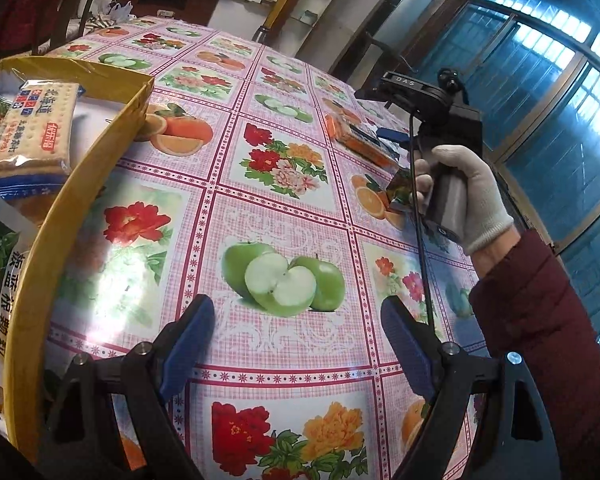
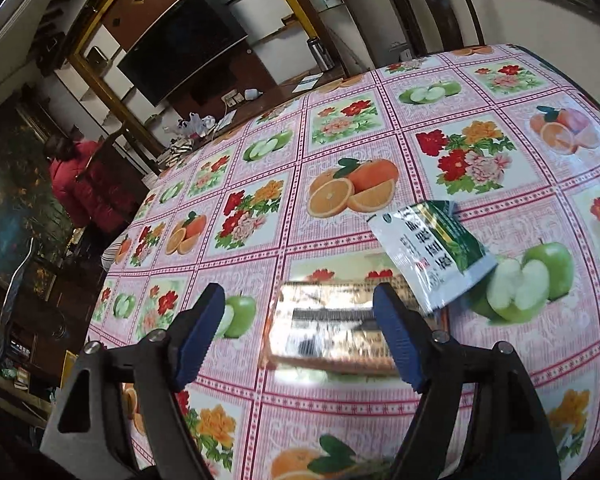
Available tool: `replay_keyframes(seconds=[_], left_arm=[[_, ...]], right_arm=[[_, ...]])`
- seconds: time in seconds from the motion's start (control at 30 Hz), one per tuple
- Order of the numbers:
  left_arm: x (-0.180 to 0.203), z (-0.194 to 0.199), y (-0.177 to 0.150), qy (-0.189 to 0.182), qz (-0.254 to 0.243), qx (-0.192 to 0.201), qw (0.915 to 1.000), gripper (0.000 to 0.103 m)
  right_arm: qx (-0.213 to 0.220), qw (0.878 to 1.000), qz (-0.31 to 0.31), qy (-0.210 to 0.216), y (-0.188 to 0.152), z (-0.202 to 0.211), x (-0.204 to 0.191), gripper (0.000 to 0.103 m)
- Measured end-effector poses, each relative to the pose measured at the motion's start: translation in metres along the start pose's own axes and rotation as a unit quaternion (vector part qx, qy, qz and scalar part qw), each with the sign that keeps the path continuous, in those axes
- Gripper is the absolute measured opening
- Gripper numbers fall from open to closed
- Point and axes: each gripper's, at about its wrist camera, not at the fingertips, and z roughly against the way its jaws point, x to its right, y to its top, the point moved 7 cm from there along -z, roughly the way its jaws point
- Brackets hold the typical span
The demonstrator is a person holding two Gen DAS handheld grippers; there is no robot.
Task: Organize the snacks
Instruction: 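Grasp the long barcode cracker pack with the left gripper while the right grasps a green sachet, then carry the long cracker pack into the tray while the right drops the green sachet there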
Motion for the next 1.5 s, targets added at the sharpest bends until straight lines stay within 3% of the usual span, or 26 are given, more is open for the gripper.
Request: replay_keyframes(seconds=[0.1,0.3,0.47,0.6,0.7,0.77,0.9,1.03,1.13,1.2,1.3,1.4,1.5], left_arm=[[0.001,-0.001,0.0,-0.001,-0.001,-0.001,1.0,0.085],[-0.003,0.002,0.002,-0.009,0.011,0.002,0.9999,0.085],[-0.006,0.003,0.002,-0.011,0.017,0.003,0.9998,0.085],[-0.011,0.005,0.003,-0.022,0.031,0.004,0.9993,0.085],[-0.02,0.009,0.005,-0.041,0.055,0.009,0.9976,0.085],[-0.022,0.01,0.004,-0.048,0.062,0.01,0.9969,0.085],[-0.015,0.007,0.003,-0.031,0.039,0.001,0.9988,0.085],[-0.009,0.014,-0.001,-0.027,0.035,-0.012,0.9989,0.085],[-0.001,0.04,0.01,-0.027,0.003,0.029,0.9992,0.085],[0.007,0.052,0.022,-0.013,-0.034,0.046,0.9983,0.085],[0.013,0.049,0.031,0.026,-0.078,0.021,0.9964,0.085],[0.022,0.025,0.031,0.052,-0.124,-0.025,0.9906,0.085],[0.027,-0.008,0.034,0.075,-0.154,-0.058,0.9835,0.085]], right_arm=[[-0.017,1.0,0.019,-0.008,0.01,-0.021,-0.002,0.077],[-0.099,0.993,0.052,-0.043,0.0,-0.049,-0.005,0.077],[-0.16,0.984,0.08,0.028,-0.053,-0.025,-0.036,0.078],[-0.203,0.966,0.149,0.064,-0.122,0.013,-0.066,0.078],[-0.242,0.953,0.138,0.119,-0.166,0.039,-0.076,0.078],[-0.219,0.961,0.13,0.105,-0.175,0.056,-0.072,0.078],[-0.097,0.986,0.113,0.075,-0.163,0.108,-0.051,0.078],[0.005,0.996,0.072,0.044,-0.132,0.147,-0.013,0.078],[0.0,0.998,0.037,0.047,-0.118,0.141,0.01,0.078],[-0.006,0.999,0.041,0.026,-0.115,0.132,0.015,0.078],[-0.014,0.997,0.061,-0.041,-0.118,0.122,0.024,0.078],[-0.042,0.997,0.065,-0.017,-0.141,0.132,0.026,0.078],[-0.057,0.991,0.116,-0.022,-0.169,0.141,0.025,0.078]])
